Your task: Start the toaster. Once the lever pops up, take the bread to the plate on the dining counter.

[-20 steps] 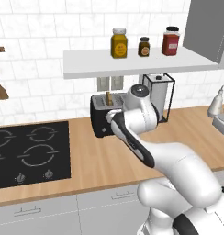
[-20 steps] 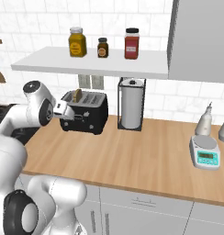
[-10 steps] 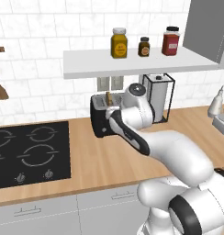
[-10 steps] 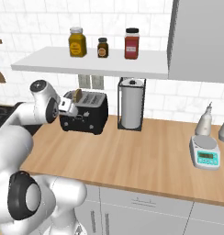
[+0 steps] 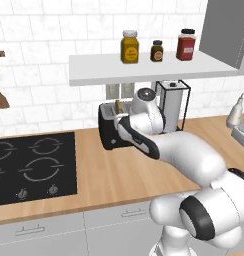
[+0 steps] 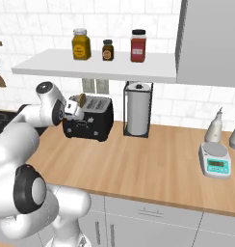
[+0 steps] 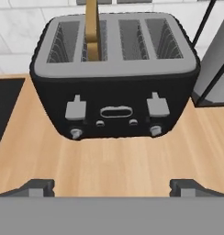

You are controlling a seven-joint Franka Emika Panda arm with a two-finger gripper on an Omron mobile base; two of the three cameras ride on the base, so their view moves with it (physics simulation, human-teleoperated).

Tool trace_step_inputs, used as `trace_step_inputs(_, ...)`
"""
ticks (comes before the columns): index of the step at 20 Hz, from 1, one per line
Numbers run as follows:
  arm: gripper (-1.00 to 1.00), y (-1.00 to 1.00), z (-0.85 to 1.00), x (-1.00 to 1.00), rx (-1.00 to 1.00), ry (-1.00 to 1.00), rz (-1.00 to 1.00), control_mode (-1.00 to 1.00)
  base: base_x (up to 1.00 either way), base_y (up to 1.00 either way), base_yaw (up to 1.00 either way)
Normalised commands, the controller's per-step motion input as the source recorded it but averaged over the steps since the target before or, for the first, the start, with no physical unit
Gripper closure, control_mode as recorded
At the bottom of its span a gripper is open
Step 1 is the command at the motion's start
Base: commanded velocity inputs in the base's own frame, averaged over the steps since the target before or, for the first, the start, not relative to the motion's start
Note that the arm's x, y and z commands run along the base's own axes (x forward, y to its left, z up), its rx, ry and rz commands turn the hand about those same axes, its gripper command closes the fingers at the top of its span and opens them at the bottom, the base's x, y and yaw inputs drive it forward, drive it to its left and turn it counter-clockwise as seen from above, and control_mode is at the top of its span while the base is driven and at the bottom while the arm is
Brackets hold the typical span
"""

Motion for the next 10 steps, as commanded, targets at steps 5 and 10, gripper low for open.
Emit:
trace_step_inputs(5, -1.0, 0.0, -0.16, 0.06, 0.0, 0.0, 0.0, -1.0, 0.0, 0.0, 0.0)
trace_step_inputs(10, -1.0, 0.01, -0.14, 0.33, 0.0, 0.0, 0.0, -1.0, 0.0, 0.0, 0.0)
